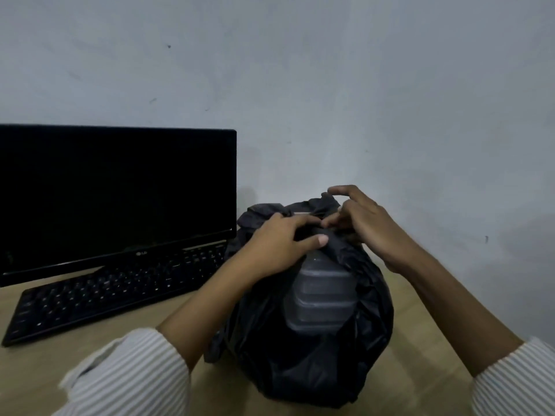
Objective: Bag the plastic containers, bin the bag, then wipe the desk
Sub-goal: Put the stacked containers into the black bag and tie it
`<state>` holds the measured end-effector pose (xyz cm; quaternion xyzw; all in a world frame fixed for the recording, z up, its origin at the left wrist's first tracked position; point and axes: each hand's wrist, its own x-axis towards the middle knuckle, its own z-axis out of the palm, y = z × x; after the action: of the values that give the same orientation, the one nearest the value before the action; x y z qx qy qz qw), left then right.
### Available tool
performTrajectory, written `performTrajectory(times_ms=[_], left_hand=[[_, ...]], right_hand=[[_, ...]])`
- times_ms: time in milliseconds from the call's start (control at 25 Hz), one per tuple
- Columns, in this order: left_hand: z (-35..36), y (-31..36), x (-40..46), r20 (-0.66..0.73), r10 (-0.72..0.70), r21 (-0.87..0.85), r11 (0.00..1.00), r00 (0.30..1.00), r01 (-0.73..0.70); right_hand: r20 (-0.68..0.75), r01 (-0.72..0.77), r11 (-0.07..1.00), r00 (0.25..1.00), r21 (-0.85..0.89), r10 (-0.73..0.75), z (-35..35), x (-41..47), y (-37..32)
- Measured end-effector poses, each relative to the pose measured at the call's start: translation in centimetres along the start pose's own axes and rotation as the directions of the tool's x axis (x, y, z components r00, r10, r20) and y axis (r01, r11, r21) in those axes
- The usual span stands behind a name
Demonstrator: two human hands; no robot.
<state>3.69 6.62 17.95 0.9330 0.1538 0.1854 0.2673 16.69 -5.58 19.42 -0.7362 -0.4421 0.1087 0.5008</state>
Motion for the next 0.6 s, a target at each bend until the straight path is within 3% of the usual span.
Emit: performTrajectory(times_ms=[160, 280, 400, 520, 600], left_hand=[[1.0, 0.1, 0.1, 0.016, -0.074, 0.122, 0.990, 0.997, 0.072], [1.2, -0.3, 0.2, 0.012, -0.053, 0.124, 0.991, 0.999, 0.052], [1.2, -0.5, 0.4, 0.017, -0.033, 0.126, 0.991, 0.999, 0.031], [1.1, -0.8, 0.7, 0.021, -0.030, 0.123, 0.992, 0.999, 0.028], [1.1, -0.9, 0.9, 0.017, -0.022, 0.137, 0.990, 1.000, 0.020]], right_hand=[[-0.251, -0.019, 0.981, 0.967, -0.195, -0.032, -1.7, 4.1, 0.5], [-0.077, -0.284, 0.946, 0.958, -0.156, 0.275, -2.1, 9.3, 1.6], [0.137, -0.502, 0.845, 0.838, -0.187, 0.528, -1.1, 12.8, 2.6], [0.223, -0.512, 0.832, 0.804, -0.212, 0.551, -0.2, 14.4, 2.4], [0.204, -0.448, 0.870, 0.850, -0.209, 0.486, -0.2, 15.0, 2.1]])
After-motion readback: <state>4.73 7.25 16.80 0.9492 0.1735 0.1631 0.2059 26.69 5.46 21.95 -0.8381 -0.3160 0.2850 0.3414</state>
